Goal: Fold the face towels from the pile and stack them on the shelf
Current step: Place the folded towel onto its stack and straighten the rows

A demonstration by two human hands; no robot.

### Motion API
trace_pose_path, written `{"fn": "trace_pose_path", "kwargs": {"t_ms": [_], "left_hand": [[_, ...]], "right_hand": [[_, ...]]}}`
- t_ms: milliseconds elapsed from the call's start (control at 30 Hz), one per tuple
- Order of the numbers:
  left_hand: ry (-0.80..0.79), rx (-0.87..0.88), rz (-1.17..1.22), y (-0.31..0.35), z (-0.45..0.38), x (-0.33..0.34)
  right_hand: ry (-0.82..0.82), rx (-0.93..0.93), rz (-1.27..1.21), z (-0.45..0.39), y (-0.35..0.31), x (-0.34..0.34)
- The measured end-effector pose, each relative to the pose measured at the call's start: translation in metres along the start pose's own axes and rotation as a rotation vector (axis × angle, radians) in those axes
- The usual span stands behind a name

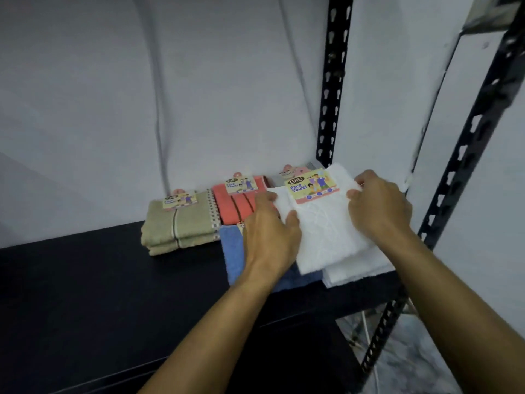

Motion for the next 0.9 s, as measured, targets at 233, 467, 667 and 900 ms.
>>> {"fn": "trace_pose_path", "kwargs": {"t_ms": [233, 467, 667, 900], "left_hand": [[-0.155, -0.066, -0.088, 0.007, -0.024, 0.063], [-0.143, 0.008, -0.309, 0.012, -0.016, 0.076], [-0.102, 0.085, -0.569, 0.019, -0.01, 0.076], [-0.121, 0.129, -0.642, 0.01, -0.011, 0.083]], "right_hand": [[-0.027, -0.013, 0.237, -0.027, 0.032, 0.012], [-0.052, 0.007, 0.235, -0.022, 0.056, 0.035], [-0.071, 0.053, 0.147, -0.023, 0.071, 0.051], [-0.007, 0.026, 0.13, -0.019, 0.07, 0.05]]}}
Point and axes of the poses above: each hand's wrist, its own z-axis away from the middle knuckle, its own x-axis out of the palm, y = z × x, the point moved 8 cm from there along -z, towards the middle knuckle, and after that the axes turned 1 degree about -y, right-handed, at the moved point
